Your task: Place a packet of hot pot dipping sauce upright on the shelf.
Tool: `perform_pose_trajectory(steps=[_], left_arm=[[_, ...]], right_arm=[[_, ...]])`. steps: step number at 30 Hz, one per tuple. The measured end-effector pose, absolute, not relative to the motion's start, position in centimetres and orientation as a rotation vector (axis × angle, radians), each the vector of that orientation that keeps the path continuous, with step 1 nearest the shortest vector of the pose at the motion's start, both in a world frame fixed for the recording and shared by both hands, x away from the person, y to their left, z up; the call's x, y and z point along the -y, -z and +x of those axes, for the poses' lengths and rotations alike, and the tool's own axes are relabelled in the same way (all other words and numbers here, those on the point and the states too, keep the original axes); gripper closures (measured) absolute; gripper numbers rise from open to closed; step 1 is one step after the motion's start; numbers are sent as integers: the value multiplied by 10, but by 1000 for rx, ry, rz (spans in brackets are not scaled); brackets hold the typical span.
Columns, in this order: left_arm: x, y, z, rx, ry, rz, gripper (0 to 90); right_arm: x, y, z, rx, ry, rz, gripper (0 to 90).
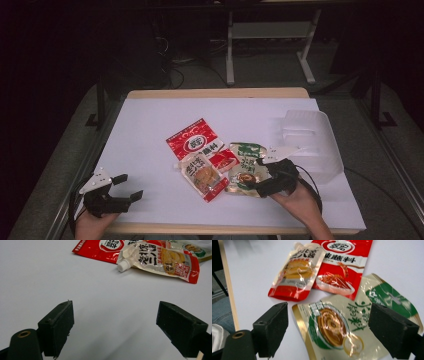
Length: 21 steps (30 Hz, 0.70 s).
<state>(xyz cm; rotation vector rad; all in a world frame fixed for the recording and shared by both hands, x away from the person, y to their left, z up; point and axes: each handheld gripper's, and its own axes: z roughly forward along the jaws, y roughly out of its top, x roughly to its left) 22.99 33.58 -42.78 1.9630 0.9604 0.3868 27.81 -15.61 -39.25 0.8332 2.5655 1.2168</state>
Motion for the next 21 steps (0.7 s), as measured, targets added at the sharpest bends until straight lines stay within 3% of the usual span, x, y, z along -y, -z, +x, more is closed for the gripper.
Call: perform_pose_trajectory(steps=[21], left_arm=[[-336, 428, 230, -960, -376, 1959, 145]], right_arm=[[90, 354, 339, -2752, -1115, 662, 161]])
